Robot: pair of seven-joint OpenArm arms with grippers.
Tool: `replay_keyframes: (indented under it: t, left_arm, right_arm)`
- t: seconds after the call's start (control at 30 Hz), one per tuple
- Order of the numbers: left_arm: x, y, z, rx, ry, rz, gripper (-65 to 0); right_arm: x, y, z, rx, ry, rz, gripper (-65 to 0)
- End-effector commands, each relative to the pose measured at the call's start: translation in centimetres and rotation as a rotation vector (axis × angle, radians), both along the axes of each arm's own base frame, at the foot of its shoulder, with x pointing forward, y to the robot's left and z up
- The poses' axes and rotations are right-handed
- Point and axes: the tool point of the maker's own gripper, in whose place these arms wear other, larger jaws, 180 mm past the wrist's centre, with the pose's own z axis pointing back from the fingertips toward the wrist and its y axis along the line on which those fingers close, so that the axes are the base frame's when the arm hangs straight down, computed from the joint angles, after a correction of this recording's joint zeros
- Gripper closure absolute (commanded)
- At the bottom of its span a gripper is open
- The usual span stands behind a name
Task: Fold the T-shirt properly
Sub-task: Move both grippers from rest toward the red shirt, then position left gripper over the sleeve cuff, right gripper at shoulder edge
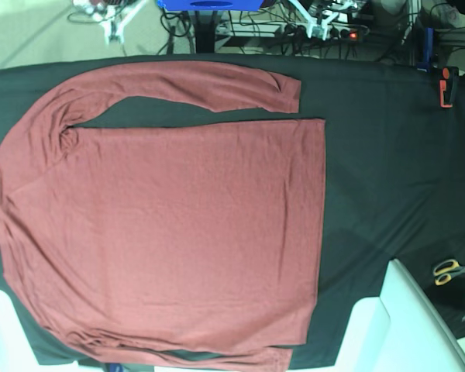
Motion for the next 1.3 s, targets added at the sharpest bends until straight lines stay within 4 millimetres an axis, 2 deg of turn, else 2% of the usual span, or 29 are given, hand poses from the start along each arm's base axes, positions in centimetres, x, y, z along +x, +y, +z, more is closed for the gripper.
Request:
replay_keyframes:
  t: [0.0, 0.17, 0.33, 0.43, 0.6, 0.73, 0.8, 0.9, 0.97, 1.03, 1.17, 1.27]
  left_arm:
    - [-0.4, 0.5, 0.3, 0.01, -0.008, -0.003, 0.0]
    - [-0.5, 0.9, 1.9, 0.016, -0.055, -0.031, 0.0]
    - [-0.3, 0.5, 3.4, 0.009, -0.101, -0.045, 0.0]
    - [0.5, 0.2, 4.2, 0.004, -0.136, -0.05, 0.0]
    - [3.2, -0.1, 6.6, -0.003, -0.236, -0.074, 0.0]
    - [6.9, -0.8, 10.8, -0.016, -0.384, -0.106, 0.0]
    - [9.0, -1.2, 13.3, -0.061, -0.469, -0.054, 0.0]
    - [12.2, -1.1, 17.3, -0.153, -0.59, 0.034, 0.0]
    - [13.7, -1.1, 19.1, -0.202, -0.64, 0.062, 0.0]
    - [14.9, -0.8, 20.5, -0.229, -0.68, 0.082, 0.0]
    - [16.0, -0.2, 21.9, -0.225, -0.722, 0.083, 0.0]
    - [16.2, 0.9, 22.0, -0.202, -0.732, 0.103, 0.0]
  right_arm:
    - [0.6, -0.3, 0.8, -0.005, -0.019, -0.008, -0.2]
    - [1.7, -5.0, 4.0, -0.087, -0.027, -0.168, -0.3]
    - [1.2, -7.3, 6.0, -0.132, -0.038, -0.25, -0.3]
    - [2.1, -8.1, 7.5, -0.152, -0.091, -0.247, -0.2]
    - [6.0, -8.8, 10.3, -0.135, -0.22, -0.196, -0.8]
    - [10.1, -10.5, 12.9, -0.092, -0.349, -0.182, -0.9]
    - [11.5, -11.6, 14.0, -0.077, -0.361, -0.171, -1.2]
    - [13.3, -13.1, 15.1, -0.05, -0.329, -0.137, -6.9]
    - [14.3, -14.0, 15.9, -0.034, -0.333, -0.11, -11.4]
    - [14.9, -15.7, 16.8, -0.055, -0.348, -0.167, -15.3]
    - [15.2, -18.8, 18.2, -0.103, -0.357, -0.241, -23.7]
    - [16.0, -19.6, 19.0, -0.092, -0.408, -0.288, -35.1]
